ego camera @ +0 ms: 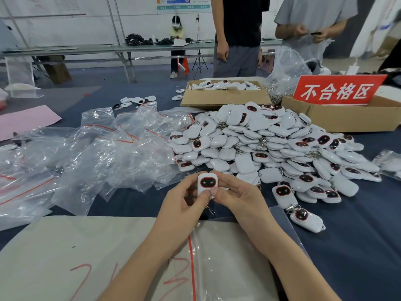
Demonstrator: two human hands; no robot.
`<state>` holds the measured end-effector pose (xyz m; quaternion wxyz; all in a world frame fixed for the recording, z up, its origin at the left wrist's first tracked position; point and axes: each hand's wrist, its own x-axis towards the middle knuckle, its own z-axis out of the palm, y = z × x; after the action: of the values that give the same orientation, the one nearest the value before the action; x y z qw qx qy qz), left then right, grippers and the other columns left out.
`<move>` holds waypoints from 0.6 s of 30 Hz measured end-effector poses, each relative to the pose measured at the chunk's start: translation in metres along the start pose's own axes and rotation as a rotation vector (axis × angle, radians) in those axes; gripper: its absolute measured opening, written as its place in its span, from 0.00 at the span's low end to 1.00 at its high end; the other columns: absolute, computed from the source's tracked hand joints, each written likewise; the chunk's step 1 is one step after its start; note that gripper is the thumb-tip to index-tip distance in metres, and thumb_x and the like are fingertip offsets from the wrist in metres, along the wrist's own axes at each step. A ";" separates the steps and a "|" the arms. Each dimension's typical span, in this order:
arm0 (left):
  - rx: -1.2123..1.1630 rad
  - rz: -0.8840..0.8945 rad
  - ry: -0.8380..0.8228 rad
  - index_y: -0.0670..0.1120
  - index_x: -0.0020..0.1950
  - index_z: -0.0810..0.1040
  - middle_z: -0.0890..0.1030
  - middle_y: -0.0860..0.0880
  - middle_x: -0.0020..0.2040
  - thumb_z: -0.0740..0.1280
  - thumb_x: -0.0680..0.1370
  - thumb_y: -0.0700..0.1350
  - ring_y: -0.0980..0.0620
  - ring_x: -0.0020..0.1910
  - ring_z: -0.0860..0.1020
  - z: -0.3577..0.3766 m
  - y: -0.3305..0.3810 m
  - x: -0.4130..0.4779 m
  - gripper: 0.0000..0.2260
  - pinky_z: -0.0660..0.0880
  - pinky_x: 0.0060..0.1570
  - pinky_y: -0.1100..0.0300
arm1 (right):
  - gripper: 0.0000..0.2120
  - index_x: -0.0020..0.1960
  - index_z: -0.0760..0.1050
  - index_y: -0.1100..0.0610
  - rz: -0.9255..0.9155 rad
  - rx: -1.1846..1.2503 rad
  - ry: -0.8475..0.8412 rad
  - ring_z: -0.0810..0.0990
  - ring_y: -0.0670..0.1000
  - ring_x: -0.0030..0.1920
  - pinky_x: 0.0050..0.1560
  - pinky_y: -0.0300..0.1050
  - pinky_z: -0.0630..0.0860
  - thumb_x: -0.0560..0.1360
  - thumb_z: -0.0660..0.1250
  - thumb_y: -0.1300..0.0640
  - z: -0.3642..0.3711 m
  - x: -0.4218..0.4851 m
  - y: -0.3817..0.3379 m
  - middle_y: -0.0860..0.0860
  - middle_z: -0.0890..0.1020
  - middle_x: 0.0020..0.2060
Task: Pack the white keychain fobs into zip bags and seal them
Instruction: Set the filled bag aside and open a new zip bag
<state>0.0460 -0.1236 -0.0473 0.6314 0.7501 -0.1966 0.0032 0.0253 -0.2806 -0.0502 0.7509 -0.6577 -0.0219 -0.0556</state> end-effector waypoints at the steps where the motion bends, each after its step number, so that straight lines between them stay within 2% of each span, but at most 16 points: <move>1: -0.004 0.000 0.000 0.56 0.60 0.81 0.85 0.55 0.51 0.69 0.80 0.39 0.55 0.51 0.83 -0.001 0.000 0.000 0.14 0.78 0.51 0.67 | 0.14 0.62 0.81 0.55 -0.002 -0.001 -0.002 0.84 0.51 0.57 0.62 0.43 0.78 0.77 0.70 0.64 0.000 0.000 0.000 0.51 0.86 0.53; 8: 0.003 -0.030 -0.027 0.55 0.61 0.81 0.86 0.57 0.51 0.69 0.80 0.39 0.56 0.52 0.83 -0.002 0.001 0.002 0.13 0.78 0.51 0.68 | 0.13 0.59 0.82 0.54 -0.014 -0.007 0.021 0.84 0.53 0.56 0.62 0.48 0.79 0.77 0.70 0.66 0.001 0.002 0.003 0.52 0.87 0.51; 12: 0.003 -0.032 -0.015 0.55 0.61 0.81 0.86 0.56 0.50 0.69 0.80 0.40 0.57 0.51 0.83 -0.001 0.001 0.003 0.13 0.78 0.50 0.68 | 0.13 0.58 0.83 0.53 -0.005 -0.006 0.029 0.84 0.50 0.52 0.61 0.50 0.79 0.77 0.70 0.65 0.000 0.003 0.005 0.53 0.87 0.50; 18: -0.100 -0.051 0.092 0.51 0.58 0.82 0.87 0.55 0.49 0.72 0.78 0.39 0.57 0.49 0.84 0.002 0.000 0.004 0.11 0.76 0.49 0.68 | 0.14 0.54 0.83 0.42 -0.017 0.006 0.036 0.84 0.49 0.51 0.57 0.46 0.81 0.77 0.71 0.60 0.002 0.001 0.003 0.50 0.86 0.50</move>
<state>0.0489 -0.1267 -0.0471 0.6763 0.7215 -0.1480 0.0118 0.0266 -0.2787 -0.0525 0.7527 -0.6540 -0.0144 -0.0737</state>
